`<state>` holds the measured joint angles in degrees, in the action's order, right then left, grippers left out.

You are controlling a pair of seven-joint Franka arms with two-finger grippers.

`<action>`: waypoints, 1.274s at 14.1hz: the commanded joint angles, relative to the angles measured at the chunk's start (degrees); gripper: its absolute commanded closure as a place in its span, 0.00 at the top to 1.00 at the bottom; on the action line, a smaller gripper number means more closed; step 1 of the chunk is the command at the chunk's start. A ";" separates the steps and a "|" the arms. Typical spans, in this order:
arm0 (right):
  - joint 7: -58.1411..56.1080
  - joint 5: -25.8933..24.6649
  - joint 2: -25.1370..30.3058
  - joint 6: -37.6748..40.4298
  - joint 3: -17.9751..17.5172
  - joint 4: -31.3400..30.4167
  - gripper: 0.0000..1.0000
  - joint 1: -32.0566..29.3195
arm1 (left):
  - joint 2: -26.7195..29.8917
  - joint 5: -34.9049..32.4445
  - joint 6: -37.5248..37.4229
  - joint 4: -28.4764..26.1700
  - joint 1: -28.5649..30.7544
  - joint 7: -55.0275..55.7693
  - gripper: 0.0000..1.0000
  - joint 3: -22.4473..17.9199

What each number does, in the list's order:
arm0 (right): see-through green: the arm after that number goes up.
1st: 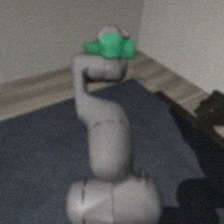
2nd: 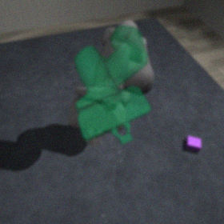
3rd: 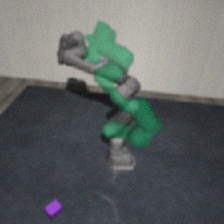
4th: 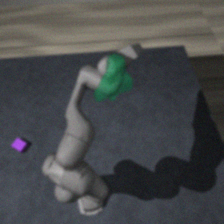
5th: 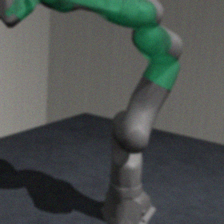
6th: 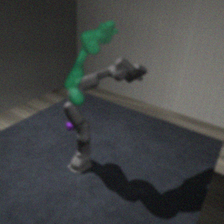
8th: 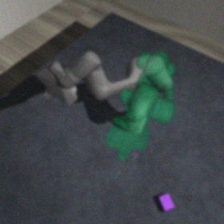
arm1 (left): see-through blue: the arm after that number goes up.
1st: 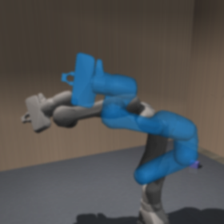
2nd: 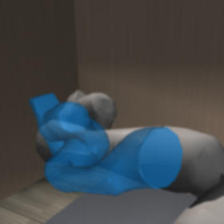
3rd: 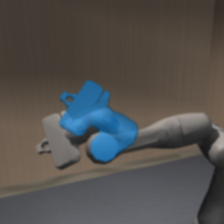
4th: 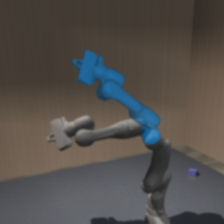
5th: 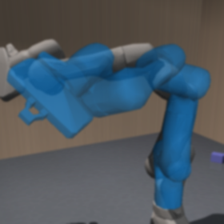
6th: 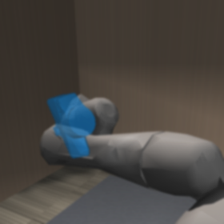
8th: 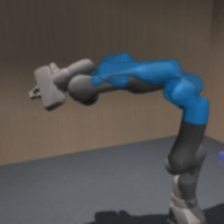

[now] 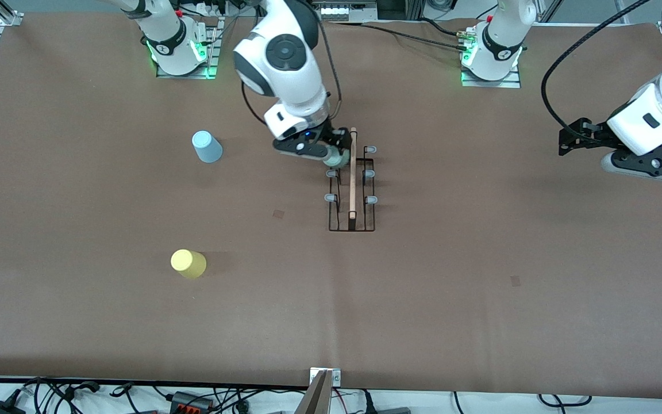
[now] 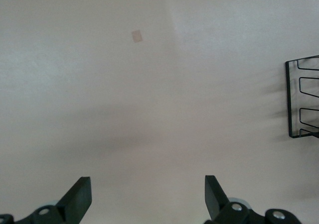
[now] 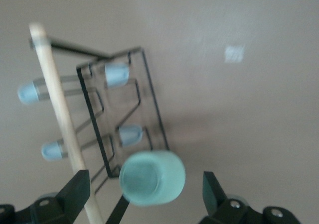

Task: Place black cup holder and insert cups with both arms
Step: 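Carry the teal cup to the rack and set it on a peg, then open the right gripper and move it to the yellow cup, then grasp the yellow cup with the right gripper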

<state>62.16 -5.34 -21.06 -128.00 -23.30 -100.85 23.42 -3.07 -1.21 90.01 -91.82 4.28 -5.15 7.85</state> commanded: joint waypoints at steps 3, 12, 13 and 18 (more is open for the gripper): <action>-27.55 -0.29 3.39 8.10 -0.34 -0.57 1.00 -16.26 | 0.79 -0.19 -0.44 0.59 -8.15 0.23 1.00 -8.82; -57.84 -1.16 -8.10 -8.81 8.80 0.22 1.00 -24.91 | 1.49 -0.02 1.13 0.07 -8.32 0.84 1.00 -8.73; -59.16 -2.56 -9.77 -12.24 8.88 0.39 1.00 -24.91 | 1.93 0.16 1.75 -0.98 -8.32 2.07 1.00 -8.73; -59.87 -8.36 -15.58 -19.47 9.76 2.15 1.00 -24.74 | 6.76 0.69 7.82 -8.29 -8.15 2.69 1.00 -8.73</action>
<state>3.39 -12.13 -35.01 -146.34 -14.20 -100.70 -1.79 -0.01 -1.12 95.76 -95.80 -3.18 -3.06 -0.15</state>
